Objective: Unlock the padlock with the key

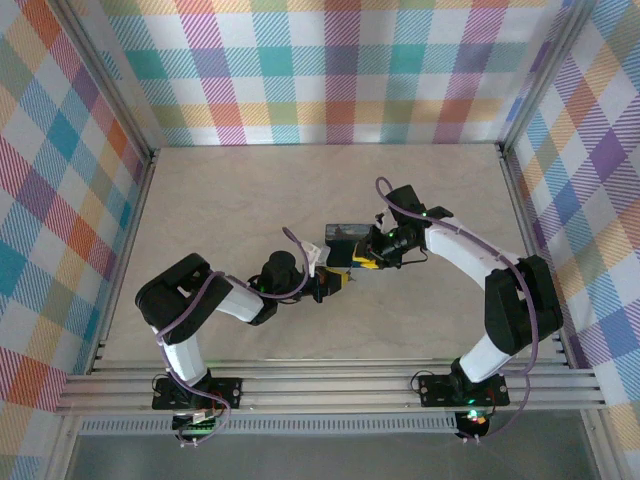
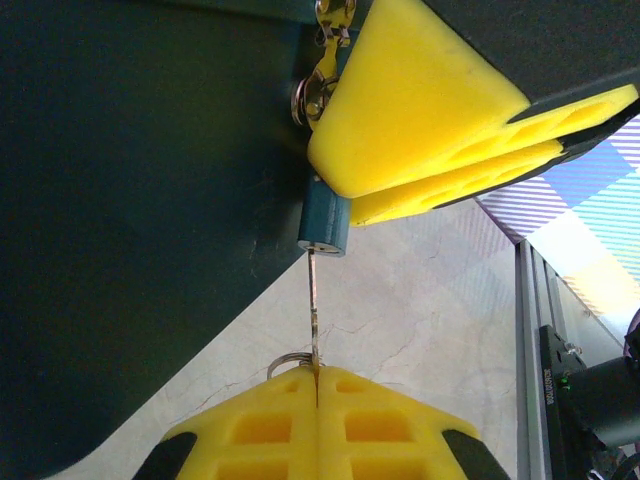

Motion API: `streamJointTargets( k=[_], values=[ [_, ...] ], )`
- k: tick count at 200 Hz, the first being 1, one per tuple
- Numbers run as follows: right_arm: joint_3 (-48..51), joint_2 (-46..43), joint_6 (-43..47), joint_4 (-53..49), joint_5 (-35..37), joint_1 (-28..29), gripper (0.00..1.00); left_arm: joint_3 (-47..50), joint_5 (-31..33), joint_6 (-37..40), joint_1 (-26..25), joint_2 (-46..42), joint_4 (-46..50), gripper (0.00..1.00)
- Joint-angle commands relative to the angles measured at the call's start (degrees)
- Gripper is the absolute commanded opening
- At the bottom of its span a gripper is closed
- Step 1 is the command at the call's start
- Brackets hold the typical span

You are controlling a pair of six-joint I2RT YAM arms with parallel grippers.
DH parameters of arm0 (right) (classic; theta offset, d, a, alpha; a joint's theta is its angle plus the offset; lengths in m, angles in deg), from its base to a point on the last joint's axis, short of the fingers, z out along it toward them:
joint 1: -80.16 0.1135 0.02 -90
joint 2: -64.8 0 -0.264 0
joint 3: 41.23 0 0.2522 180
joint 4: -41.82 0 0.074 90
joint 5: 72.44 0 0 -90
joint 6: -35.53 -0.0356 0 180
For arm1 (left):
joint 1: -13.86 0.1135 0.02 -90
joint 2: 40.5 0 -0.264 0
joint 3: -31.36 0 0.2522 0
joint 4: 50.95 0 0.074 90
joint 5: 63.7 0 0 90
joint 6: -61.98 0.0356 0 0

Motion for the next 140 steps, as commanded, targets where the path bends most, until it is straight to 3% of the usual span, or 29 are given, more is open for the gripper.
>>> streamJointTargets(
  k=[1,140],
  values=[
    [-0.4,1.1,1.1,0.7,-1.1,-0.4,0.00,-1.2,-1.0,0.9,0.0,-1.8,-3.1,0.00],
    [-0.6,1.2,2.6,0.6,-3.5,-0.4,0.00,-2.4,-1.2,0.2,0.6,-0.7,-1.9,0.00]
  ],
)
